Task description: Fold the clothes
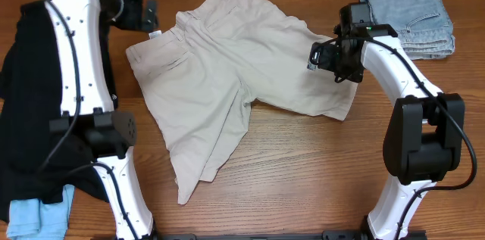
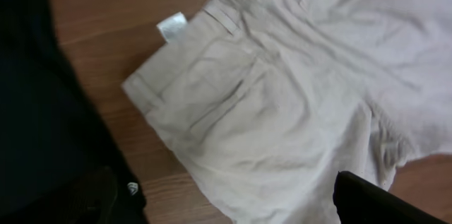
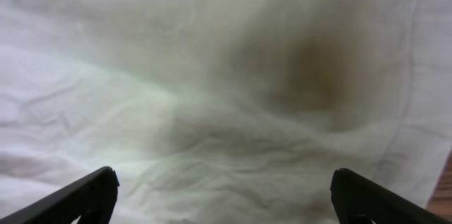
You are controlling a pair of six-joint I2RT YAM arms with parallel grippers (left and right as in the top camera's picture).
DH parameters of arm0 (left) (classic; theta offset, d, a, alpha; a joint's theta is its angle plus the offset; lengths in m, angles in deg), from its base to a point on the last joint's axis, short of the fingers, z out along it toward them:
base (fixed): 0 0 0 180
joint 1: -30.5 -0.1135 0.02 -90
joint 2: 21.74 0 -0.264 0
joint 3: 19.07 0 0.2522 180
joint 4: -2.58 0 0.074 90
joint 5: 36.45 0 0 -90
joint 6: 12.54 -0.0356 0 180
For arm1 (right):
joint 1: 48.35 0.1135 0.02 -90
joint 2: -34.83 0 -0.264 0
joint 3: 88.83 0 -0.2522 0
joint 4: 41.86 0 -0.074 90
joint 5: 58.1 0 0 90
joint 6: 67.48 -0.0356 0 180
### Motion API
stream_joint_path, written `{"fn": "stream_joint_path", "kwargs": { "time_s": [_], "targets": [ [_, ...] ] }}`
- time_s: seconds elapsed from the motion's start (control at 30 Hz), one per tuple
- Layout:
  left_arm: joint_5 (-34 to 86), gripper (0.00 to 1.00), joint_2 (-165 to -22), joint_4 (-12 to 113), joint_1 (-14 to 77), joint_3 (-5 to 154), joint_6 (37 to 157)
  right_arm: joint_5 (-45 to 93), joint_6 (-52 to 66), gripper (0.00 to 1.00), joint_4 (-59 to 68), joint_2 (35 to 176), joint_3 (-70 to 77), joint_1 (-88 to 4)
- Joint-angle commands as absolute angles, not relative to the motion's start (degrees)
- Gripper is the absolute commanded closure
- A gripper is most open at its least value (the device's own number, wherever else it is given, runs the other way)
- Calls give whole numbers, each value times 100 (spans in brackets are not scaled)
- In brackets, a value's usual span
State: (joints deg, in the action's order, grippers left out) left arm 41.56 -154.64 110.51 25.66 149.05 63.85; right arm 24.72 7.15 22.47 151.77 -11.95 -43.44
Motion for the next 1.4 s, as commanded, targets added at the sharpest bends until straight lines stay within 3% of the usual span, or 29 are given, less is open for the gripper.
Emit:
{"fn": "stream_joint_path", "kwargs": {
  "time_s": [0.0,0.6,1.03,1.37],
  "targets": [
    [3870,0,-15451,10872,2701,14302,5738,2015,732,0,2219,15077,-1291,-4353],
    [4678,0,-15457,9462,2789,11961,5690,1506,767,0,2354,15059,-1298,-4359],
    [4606,0,-15460,6778,2527,10320,5411,1508,802,0,2417,15059,-1298,-4353],
    [5730,0,-15460,7357,2435,9607,6737,1506,800,0,2570,15059,-1298,-4353]
  ]
}}
